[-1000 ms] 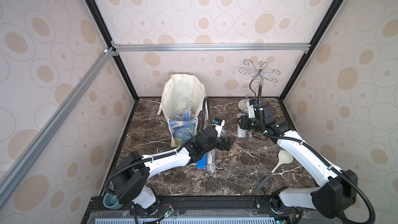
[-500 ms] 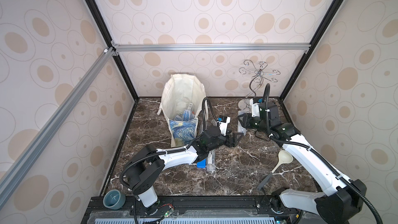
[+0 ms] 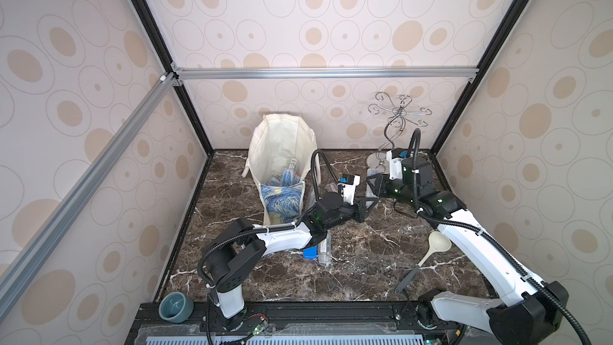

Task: Put the compass set into the canvas bag
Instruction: Pick up the compass set at the center of the board.

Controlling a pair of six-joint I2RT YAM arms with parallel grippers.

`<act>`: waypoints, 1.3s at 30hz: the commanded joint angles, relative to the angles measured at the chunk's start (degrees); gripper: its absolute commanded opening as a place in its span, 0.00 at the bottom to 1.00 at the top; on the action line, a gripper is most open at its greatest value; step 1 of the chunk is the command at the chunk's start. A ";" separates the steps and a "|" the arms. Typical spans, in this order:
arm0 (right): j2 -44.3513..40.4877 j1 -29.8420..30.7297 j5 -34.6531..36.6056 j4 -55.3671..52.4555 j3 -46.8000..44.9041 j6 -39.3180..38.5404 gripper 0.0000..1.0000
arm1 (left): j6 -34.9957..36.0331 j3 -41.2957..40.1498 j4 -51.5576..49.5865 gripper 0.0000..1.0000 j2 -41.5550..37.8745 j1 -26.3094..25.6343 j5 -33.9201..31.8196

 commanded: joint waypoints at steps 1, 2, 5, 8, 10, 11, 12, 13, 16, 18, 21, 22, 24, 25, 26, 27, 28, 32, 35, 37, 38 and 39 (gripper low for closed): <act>-0.42 -0.10 -1.29 0.75 -0.33 0.71 0.41 | -0.25 1.64 4.98 0.20 0.31 0.14 0.76; -0.25 -0.12 -1.48 0.83 -0.30 0.75 0.41 | -0.17 1.35 5.32 0.17 0.13 0.25 0.67; 0.40 -0.08 -1.84 0.83 -0.05 0.75 0.41 | 0.21 0.71 5.60 0.11 -0.38 0.21 0.08; 1.13 -0.08 -2.10 0.58 0.23 0.67 0.43 | 0.65 0.55 4.79 0.10 -0.74 0.27 -0.76; 1.20 -0.11 -1.38 0.14 0.32 0.53 0.51 | 0.72 0.56 3.39 0.10 -1.14 0.26 -1.85; 0.98 -0.10 -0.62 -0.01 0.32 0.50 0.59 | 0.99 0.84 2.08 0.10 -1.21 0.25 -2.45; 0.54 -0.18 0.47 -0.02 0.20 0.41 0.69 | 1.38 1.36 -0.04 0.10 -1.32 0.26 -3.23; -0.14 -0.16 1.59 0.09 -0.19 0.25 0.78 | 1.90 1.87 -1.92 0.10 -1.43 0.27 -3.96; -3.00 -0.70 4.61 1.28 -2.03 -0.01 1.00 | 3.56 2.59 -5.95 0.10 -2.19 0.26 -6.07; -4.75 -1.22 5.30 1.56 -3.20 -0.43 1.00 | 4.65 2.84 -8.22 0.10 -2.87 0.25 -7.59; -6.83 -1.81 6.86 0.62 -4.11 -0.82 1.00 | 6.66 4.30 -13.10 0.10 -3.83 0.26 -10.56; -7.45 -2.06 7.16 0.22 -4.37 -0.98 1.00 | 7.39 5.51 -15.49 0.10 -3.91 0.26 -11.70; -8.59 -2.50 7.79 -0.49 -4.83 -1.26 1.00 | 8.74 8.95 -21.43 0.10 -3.62 0.38 -13.87; -9.29 -2.87 8.00 -0.80 -5.14 -1.33 1.00 | 9.51 11.16 -24.73 0.10 -3.35 0.34 -14.89; -9.90 -3.18 8.17 -0.87 -5.55 -1.44 1.00 | 10.25 12.88 -27.31 0.09 -3.15 0.34 -15.48; -10.48 -3.49 8.43 -1.07 -5.99 -1.49 1.00 | 11.13 14.87 -30.44 0.09 -2.96 0.40 -16.38; -11.09 -3.75 8.85 -1.18 -6.50 -1.44 1.00 | 12.10 16.80 -33.01 0.09 -2.86 0.42 -17.35; -11.75 -4.07 9.55 -1.25 -8.97 -1.27 1.00 | 15.98 22.75 -40.49 0.09 -3.62 1.18 -22.57; -10.00 -4.02 9.48 -2.82 -9.85 -1.35 1.00 | 18.22 27.54 -48.35 0.10 -4.85 3.08 -28.51; -8.44 -4.09 9.74 -4.69 -9.54 -1.90 1.00 | 18.91 30.35 -53.21 0.10 -5.83 5.46 -31.57; -7.82 -4.10 9.77 -5.20 -9.53 -2.26 1.00 | 19.24 30.61 -54.33 0.10 -6.65 6.64 -32.06; -7.18 -4.03 9.85 -5.67 -9.66 -2.49 1.00 | 19.56 30.76 -55.30 0.10 -7.65 8.14 -32.15</act>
